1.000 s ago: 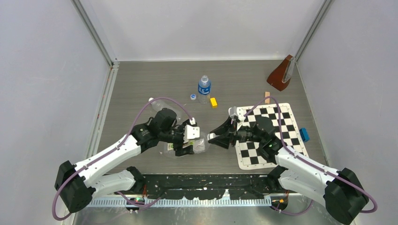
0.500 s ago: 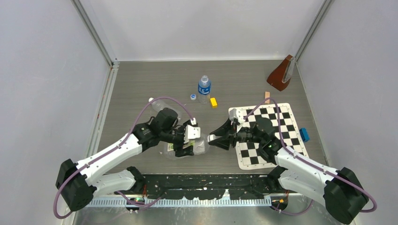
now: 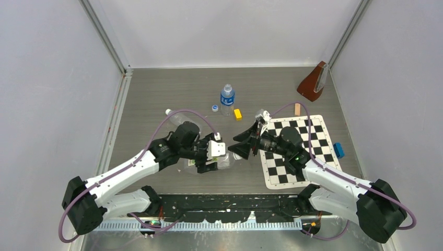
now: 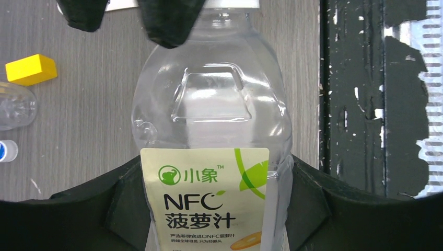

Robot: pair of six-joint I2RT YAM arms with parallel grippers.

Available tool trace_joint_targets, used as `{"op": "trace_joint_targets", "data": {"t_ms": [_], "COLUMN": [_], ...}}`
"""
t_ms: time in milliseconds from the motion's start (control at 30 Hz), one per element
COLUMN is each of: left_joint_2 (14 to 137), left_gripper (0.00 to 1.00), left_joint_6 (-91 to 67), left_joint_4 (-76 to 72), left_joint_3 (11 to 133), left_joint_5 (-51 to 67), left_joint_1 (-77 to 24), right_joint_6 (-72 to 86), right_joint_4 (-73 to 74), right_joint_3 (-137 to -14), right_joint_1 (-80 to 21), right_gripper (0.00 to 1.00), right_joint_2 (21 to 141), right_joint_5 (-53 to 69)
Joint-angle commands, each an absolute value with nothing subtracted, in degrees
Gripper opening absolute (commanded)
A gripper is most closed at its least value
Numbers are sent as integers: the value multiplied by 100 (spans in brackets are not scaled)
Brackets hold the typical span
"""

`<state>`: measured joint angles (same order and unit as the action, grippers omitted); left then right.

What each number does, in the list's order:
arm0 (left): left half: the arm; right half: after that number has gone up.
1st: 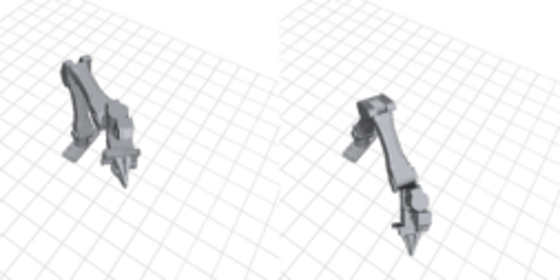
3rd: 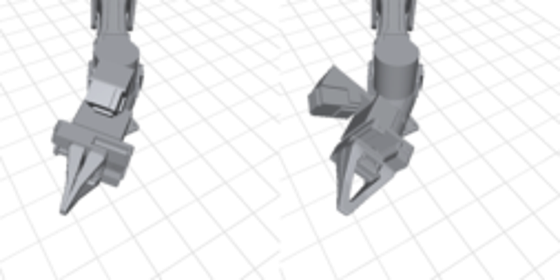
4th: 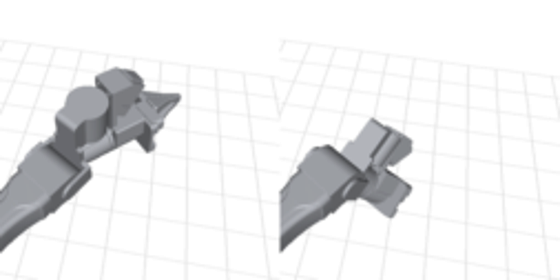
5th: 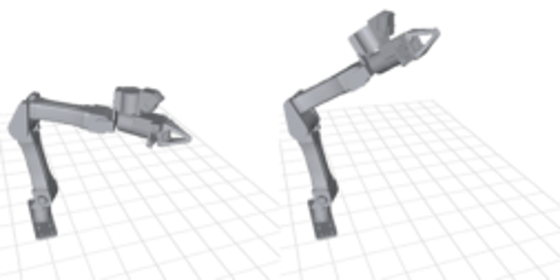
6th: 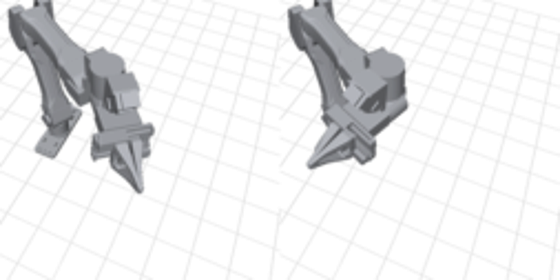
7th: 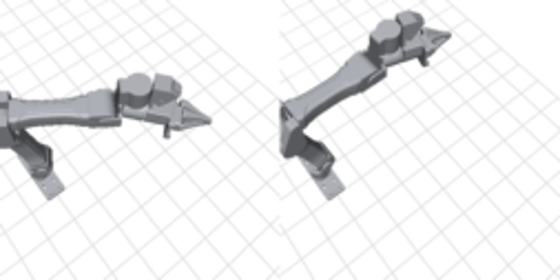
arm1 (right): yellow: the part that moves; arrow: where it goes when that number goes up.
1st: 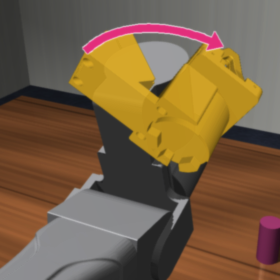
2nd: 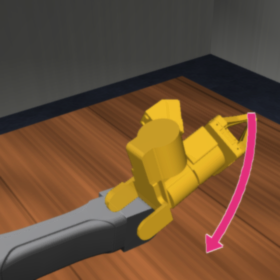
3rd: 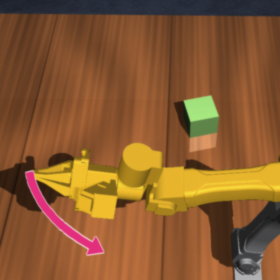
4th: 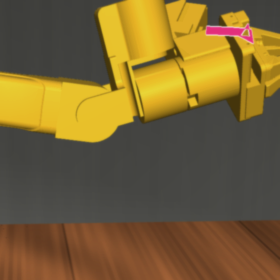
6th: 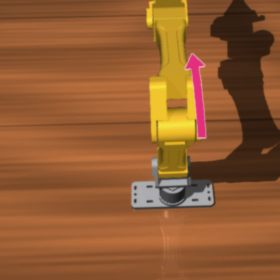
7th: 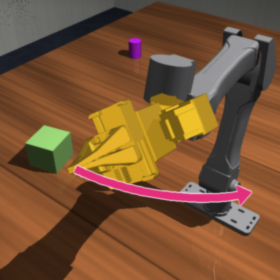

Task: Unscrew the bottle caps
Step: Unscrew the bottle cap from the plastic bottle.

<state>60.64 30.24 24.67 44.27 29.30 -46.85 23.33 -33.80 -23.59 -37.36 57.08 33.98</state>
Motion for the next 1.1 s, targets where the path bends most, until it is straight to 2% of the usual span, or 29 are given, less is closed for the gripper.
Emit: {"op": "trace_joint_targets", "data": {"t_ms": [0,133,300,433,700,1067], "left_joint_2": [5989,5996,5947,5920,5892,5639], "left_gripper": [0,0,0,0,0,0], "left_joint_6": [3082,3046,3004,2949,2934,2911], "left_joint_4": [2065,1999,1848,1665,1454,1327], "left_joint_3": [4438,4405,4313,4235,4151,4028], "left_joint_5": [2520,2052,1581,949,538,343], "left_joint_1": [-4743,-4745,-4746,-4746,-4746,-4747], "right_joint_6": [2987,3544,4213,4609,5117,5878], "right_joint_4": [-3488,-2993,-2127,-849,-117,-485], "right_joint_3": [-2680,-2851,-3267,-3717,-4254,-4369], "right_joint_1": [-3709,-3709,-3709,-3711,-3700,-3565], "right_gripper": [71,72,72,72,74,75], "right_joint_2": [5723,5589,5512,5537,6139,6766], "right_joint_5": [2690,1757,1219,882,1574,2114]}}
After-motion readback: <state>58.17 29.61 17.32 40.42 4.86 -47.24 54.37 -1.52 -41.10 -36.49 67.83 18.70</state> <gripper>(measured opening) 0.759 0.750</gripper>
